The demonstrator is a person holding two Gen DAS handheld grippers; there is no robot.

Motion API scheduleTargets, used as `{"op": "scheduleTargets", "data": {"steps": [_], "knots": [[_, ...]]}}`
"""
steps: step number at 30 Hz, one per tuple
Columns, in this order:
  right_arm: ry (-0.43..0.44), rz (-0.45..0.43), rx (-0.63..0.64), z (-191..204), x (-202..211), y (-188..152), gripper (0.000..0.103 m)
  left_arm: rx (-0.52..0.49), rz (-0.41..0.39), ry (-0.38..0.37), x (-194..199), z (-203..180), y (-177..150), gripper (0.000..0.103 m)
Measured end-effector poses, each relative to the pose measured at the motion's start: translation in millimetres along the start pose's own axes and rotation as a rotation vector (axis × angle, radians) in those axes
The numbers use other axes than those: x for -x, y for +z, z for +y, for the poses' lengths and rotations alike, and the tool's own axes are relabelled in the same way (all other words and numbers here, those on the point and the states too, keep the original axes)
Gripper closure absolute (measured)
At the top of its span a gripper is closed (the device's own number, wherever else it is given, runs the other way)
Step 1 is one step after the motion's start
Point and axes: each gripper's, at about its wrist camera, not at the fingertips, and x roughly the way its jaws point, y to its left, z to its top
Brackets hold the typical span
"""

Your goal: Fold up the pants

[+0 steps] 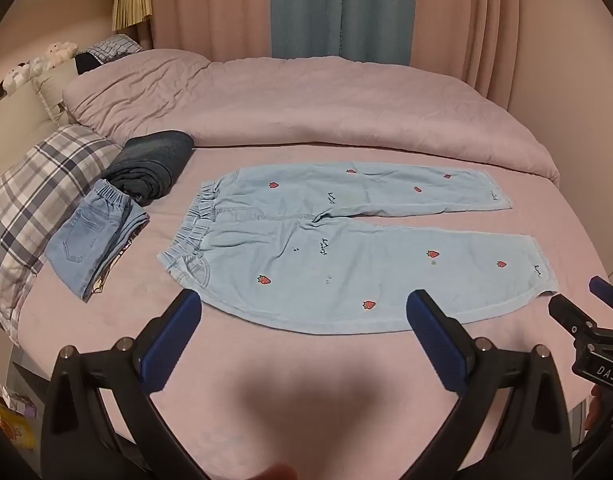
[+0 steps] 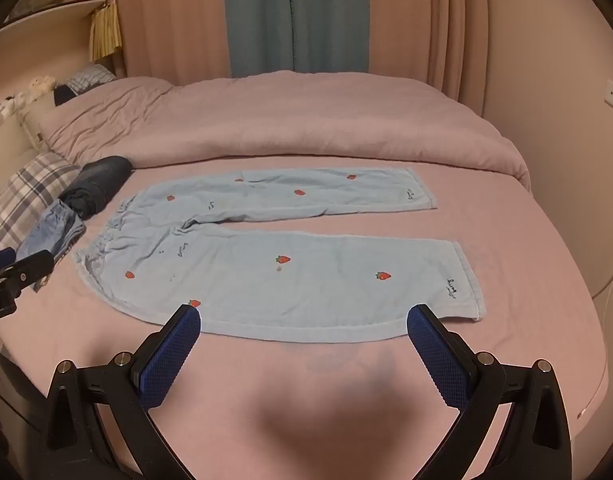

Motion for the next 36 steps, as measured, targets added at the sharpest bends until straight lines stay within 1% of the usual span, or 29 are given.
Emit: {"op": "scheduleTargets", "data": {"steps": [2, 3, 4, 11, 12, 36], "knots": [[-0.003, 0.000, 0.004, 0, 0, 1, 0.000, -0.004, -0.002, 0.004, -1, 0, 0, 0.000], [-0.003, -0.001, 0.004, 0, 0, 1, 0.000, -0.006, -0.021, 0.008, 1, -1, -1, 0.000], [-0.004, -0.002, 0.004, 0, 0, 2, 0.000, -0.003, -0.022, 0.007, 1, -2, -1, 0.000], [-0.006, -0.002, 0.004, -1, 1, 4, 0.000, 0.013, -0.015, -0.009, 0, -8, -1, 0.000], [-0.007, -0.001, 0.004, -2, 1, 3, 0.000, 0.021, -0.005, -0.018, -3, 0, 4, 0.000], [-0.004, -0.005, 0.005, 0, 1, 8, 0.000, 0.025, -0.014, -0.010, -4, 4, 5, 0.000]]}}
